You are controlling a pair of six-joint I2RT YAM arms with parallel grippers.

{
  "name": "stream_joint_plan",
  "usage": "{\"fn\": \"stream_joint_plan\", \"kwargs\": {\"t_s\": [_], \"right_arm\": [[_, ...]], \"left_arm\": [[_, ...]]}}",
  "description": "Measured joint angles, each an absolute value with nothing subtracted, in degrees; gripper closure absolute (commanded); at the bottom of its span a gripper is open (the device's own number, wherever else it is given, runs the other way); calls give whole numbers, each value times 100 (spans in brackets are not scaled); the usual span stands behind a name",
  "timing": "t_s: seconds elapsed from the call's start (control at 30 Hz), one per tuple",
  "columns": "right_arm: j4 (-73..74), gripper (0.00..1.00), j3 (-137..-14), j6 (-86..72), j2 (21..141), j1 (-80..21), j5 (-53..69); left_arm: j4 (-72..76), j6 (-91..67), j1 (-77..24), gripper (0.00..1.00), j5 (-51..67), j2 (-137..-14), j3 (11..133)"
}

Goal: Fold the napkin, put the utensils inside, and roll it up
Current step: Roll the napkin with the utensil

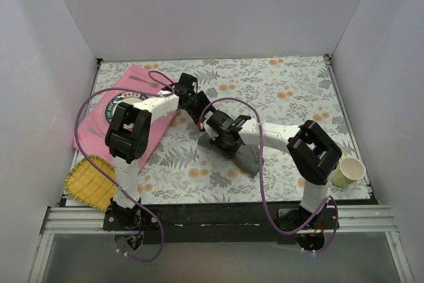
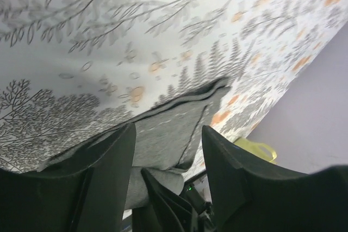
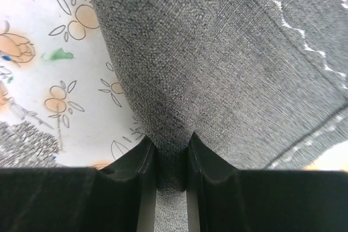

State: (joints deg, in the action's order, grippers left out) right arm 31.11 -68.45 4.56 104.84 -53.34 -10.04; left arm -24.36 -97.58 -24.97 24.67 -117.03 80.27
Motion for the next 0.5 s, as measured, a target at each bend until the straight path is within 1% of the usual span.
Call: {"fn": "stream_joint_plan", "kwargs": {"t_s": [0.13, 0.2, 0.4, 0.5], "right_arm": [[3079, 85, -6847, 451, 10479, -4790, 128], [3050, 86, -6869, 436, 10543, -4471, 838], [2655, 86, -6873, 49, 10923, -3721, 2860], [2274, 85, -6751, -250, 11139, -3514, 3782]], "left_arm": [[-2851, -9688, -2416, 45, 2014, -11681, 8729], [-2923, -9688, -2355, 45, 1809, -11581, 8814], [-3133, -9758, -2132, 45, 1562, -11139, 8685], [-2867, -9922, -2091, 48, 1728, -10829, 8173]]}}
